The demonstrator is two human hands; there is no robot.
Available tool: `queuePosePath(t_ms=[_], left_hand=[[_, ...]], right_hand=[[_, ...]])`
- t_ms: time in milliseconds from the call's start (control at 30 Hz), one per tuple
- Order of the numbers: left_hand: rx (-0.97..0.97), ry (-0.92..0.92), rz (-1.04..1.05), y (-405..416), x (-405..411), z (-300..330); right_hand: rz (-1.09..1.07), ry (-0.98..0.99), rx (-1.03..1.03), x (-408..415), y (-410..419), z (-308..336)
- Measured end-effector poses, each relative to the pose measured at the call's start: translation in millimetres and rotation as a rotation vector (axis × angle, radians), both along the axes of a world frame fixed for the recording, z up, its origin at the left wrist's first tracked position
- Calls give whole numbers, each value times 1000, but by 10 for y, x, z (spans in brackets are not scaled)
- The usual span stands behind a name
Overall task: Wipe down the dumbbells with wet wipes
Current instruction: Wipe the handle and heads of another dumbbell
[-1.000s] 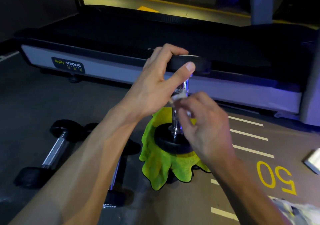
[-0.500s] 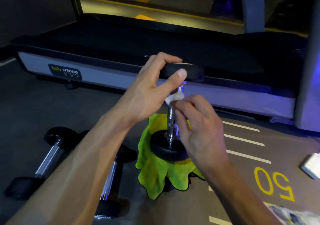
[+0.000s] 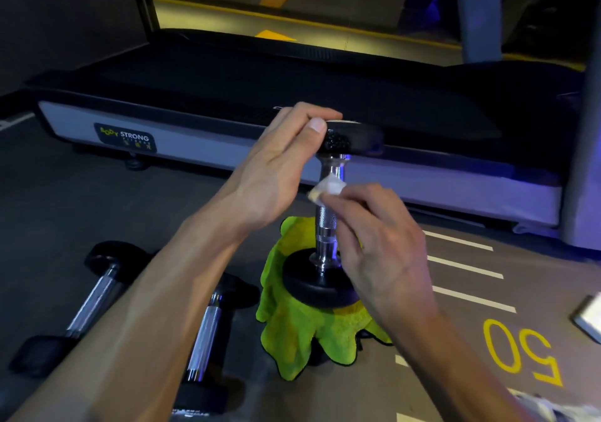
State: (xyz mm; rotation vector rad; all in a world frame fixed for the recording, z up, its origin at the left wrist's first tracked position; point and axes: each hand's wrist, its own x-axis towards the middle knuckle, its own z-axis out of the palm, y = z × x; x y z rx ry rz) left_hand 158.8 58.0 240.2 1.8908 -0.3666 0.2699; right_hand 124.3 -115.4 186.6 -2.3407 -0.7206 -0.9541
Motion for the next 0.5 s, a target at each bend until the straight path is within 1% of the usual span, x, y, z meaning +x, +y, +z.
queuePosePath(t_ms=[100,167,333,433,500], left_hand=[[24,0,7,-11,19,-5],[15,5,17,-11,30,-5],[18,-14,20,-51,30,8],[9,-38,16,-70,38,26],[13,-38,12,-72,38,30]], right_hand=[[-32,-69,67,168,-7,162],[-48,-93,88,204,69,159],[-122,-81,32,132,226,-43],[-128,-84,-34,136,254,-47],[-128,-92,-22,140,191,-49]])
